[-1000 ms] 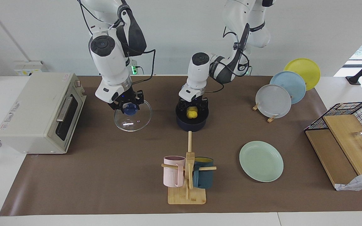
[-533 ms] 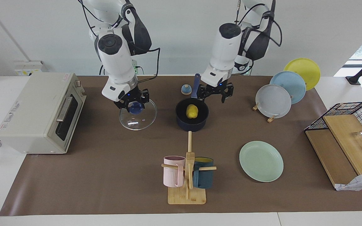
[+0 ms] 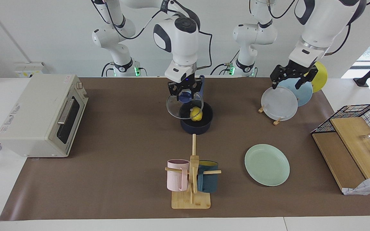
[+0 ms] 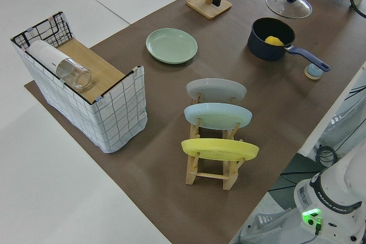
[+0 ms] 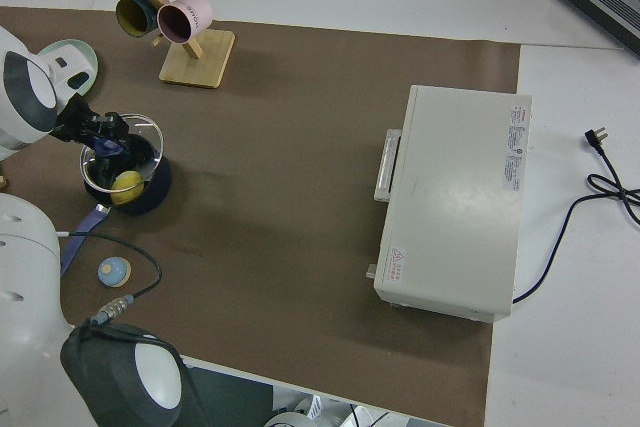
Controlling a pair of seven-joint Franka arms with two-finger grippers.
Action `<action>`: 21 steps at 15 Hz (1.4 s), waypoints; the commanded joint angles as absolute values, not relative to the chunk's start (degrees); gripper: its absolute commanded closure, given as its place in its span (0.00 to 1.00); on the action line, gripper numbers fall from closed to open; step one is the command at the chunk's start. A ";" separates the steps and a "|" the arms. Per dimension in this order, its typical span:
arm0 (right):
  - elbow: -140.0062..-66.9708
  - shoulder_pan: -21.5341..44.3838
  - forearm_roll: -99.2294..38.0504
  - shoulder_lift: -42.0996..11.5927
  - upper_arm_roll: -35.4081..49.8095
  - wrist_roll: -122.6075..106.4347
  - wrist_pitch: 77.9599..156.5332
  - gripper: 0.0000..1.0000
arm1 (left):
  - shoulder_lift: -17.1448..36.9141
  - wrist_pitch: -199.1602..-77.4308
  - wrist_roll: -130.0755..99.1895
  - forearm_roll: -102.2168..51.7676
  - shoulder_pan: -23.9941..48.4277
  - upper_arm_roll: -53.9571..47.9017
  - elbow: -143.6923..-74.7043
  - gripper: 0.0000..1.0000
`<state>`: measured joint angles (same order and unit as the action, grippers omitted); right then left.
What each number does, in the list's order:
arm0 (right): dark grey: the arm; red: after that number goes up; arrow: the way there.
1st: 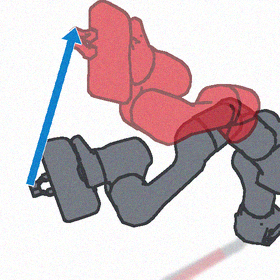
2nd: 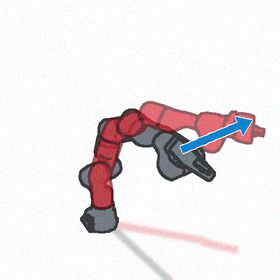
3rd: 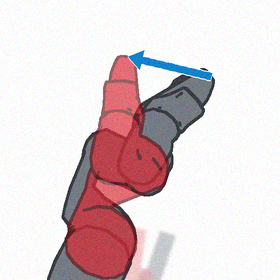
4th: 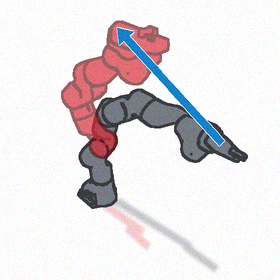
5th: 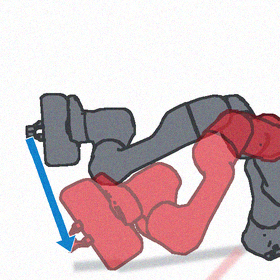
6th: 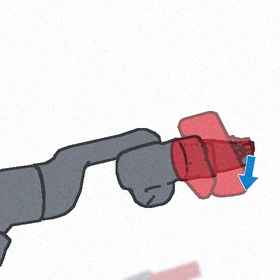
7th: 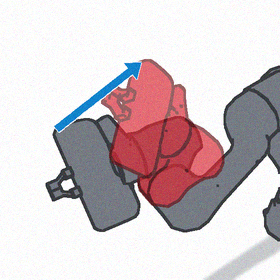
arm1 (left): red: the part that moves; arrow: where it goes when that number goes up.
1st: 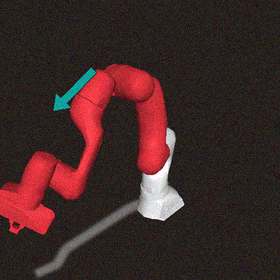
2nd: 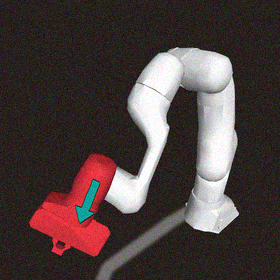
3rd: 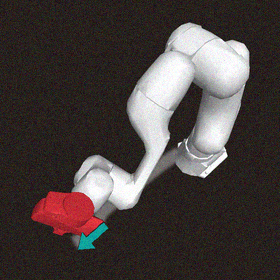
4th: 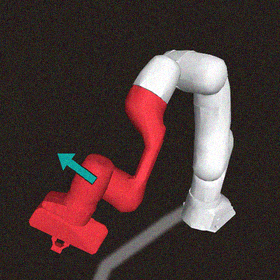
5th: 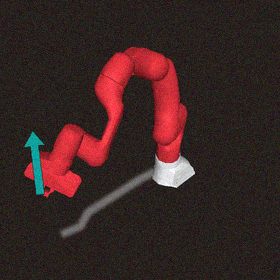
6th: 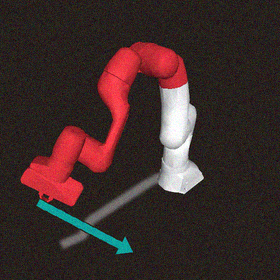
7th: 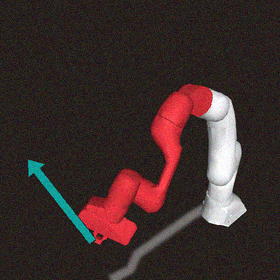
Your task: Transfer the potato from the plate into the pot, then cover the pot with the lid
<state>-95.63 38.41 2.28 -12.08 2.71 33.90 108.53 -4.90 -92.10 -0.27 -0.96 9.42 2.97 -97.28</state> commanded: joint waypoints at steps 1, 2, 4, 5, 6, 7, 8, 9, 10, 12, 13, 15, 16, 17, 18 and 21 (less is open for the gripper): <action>-92.81 39.90 4.57 -15.64 2.46 37.79 110.82 1.00 | -5.36 -89.48 2.72 -1.41 7.21 1.93 -96.86 0.00; -92.73 40.08 4.66 -16.60 2.46 37.88 111.44 1.00 | -5.36 -88.86 2.72 -1.41 6.60 1.93 -96.77 0.00; -92.72 40.17 5.27 -17.57 2.46 37.88 111.53 1.00 | -5.36 -86.93 2.64 -1.14 6.59 2.11 -96.24 0.00; -92.72 40.51 5.45 -17.67 2.46 37.88 111.71 1.00 | -5.36 -85.88 2.55 -1.06 6.59 2.11 -94.50 0.00; -92.72 40.60 5.54 -17.84 2.46 37.97 112.14 1.00 | -5.10 -84.74 2.46 -1.05 6.59 1.94 -92.48 0.00; -92.72 41.21 5.54 -18.54 2.46 38.40 113.37 1.00 | -4.58 -83.86 2.46 -1.05 6.77 2.37 -90.29 0.00; -92.72 41.83 5.71 -19.41 2.46 39.02 113.81 1.00 | -4.22 -83.59 2.46 -0.97 7.03 3.33 -89.22 0.00; -92.72 41.75 5.71 -19.68 2.46 39.02 114.25 1.00 | -3.87 -83.93 2.46 -0.97 7.03 3.43 -89.04 0.00; -92.72 41.84 5.71 -19.69 2.46 39.02 114.87 1.00 | -3.61 -84.37 2.46 -1.05 6.68 3.34 -89.12 0.00; -92.90 41.84 5.71 -19.69 2.46 39.11 115.13 1.00 | -3.60 -84.72 2.55 -1.14 6.68 3.25 -89.30 0.00; -92.81 41.84 5.71 -19.77 2.46 39.11 115.14 1.00 | -3.60 -84.73 2.46 -1.14 6.59 3.08 -89.64 0.00; -93.25 41.92 5.71 -19.86 2.46 39.11 115.75 1.00 | -3.43 -84.46 2.55 -1.14 6.50 2.81 -89.74 0.00; -93.60 41.92 5.71 -19.95 2.46 39.11 116.27 1.00 | -3.43 -84.64 2.64 -1.06 6.50 2.81 -89.82 0.00; -93.69 41.92 5.80 -20.04 2.46 39.11 116.63 1.00 | -3.25 -84.90 2.72 -1.05 6.50 2.81 -89.74 0.00; -93.69 41.84 5.80 -20.04 2.46 39.11 116.63 1.00 | -2.56 -84.99 2.72 -1.05 6.50 2.81 -89.39 0.00; -94.48 41.84 5.89 -20.04 2.46 39.02 116.72 1.00 | -2.20 -84.55 2.64 -1.05 6.59 2.81 -88.86 0.00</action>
<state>-94.31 41.86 4.56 -19.98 2.36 37.72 115.92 -3.23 -85.65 1.93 -1.02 7.05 3.12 -90.73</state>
